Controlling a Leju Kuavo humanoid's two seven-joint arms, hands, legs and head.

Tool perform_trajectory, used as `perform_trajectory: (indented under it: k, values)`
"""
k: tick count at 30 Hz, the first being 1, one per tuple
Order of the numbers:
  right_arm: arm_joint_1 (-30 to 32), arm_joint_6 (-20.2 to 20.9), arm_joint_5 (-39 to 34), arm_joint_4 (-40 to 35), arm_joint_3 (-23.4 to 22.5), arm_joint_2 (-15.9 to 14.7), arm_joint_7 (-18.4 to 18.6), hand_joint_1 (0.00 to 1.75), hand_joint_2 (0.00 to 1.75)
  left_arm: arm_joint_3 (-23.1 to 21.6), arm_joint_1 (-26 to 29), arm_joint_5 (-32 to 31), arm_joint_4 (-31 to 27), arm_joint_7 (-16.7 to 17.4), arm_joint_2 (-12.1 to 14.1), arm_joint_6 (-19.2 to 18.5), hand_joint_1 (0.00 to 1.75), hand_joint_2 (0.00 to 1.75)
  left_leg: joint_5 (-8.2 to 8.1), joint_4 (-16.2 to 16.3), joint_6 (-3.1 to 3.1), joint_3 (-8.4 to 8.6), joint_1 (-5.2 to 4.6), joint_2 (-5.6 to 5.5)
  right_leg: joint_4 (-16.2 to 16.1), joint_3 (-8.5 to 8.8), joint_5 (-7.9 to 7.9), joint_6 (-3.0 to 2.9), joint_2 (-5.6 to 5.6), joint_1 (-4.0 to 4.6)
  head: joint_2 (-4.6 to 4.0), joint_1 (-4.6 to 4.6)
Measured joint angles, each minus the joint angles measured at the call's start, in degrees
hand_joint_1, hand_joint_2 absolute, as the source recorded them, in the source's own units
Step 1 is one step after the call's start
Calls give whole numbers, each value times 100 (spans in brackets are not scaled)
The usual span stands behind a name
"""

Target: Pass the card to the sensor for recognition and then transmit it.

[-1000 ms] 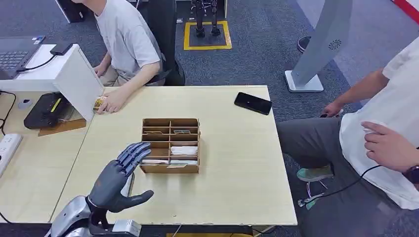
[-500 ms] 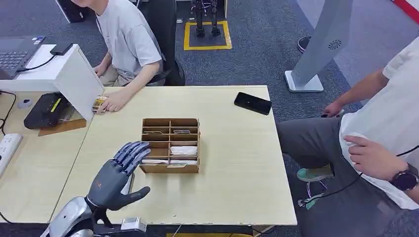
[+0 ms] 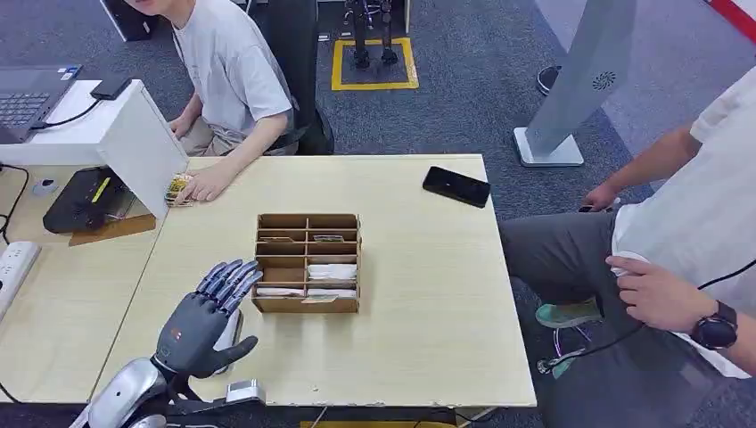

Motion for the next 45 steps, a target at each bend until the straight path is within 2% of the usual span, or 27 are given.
perform_trajectory:
  k: [23, 29, 37, 45]
  values:
    - [-82, -79, -140, 0, 238, -83, 17, 0, 175, 0, 5, 7, 199, 48, -11, -76, 0, 175, 0, 0, 0, 0, 1, -1, 0, 0, 0, 0, -1, 0, 0, 0]
    - [-151, -111, -223, 0, 428, -142, 70, 0, 175, 0, 3, -101, 584, 173, -162, -74, 0, 175, 0, 0, 0, 0, 1, -1, 0, 0, 0, 0, -1, 0, 0, 2]
    - [-157, -116, -236, 0, 461, -159, 70, 0, 175, 0, 3, -115, 619, 196, -203, -68, 0, 175, 0, 0, 0, 0, 1, -1, 0, 0, 0, 0, -1, 0, 0, 0]
    - [-208, -197, -347, 0, 546, -173, 77, 0, 175, 0, -14, -192, 795, 347, -382, -59, 0, 175, 0, 0, 0, 1, 0, -1, 0, -1, 0, 0, -1, 0, 0, 2]
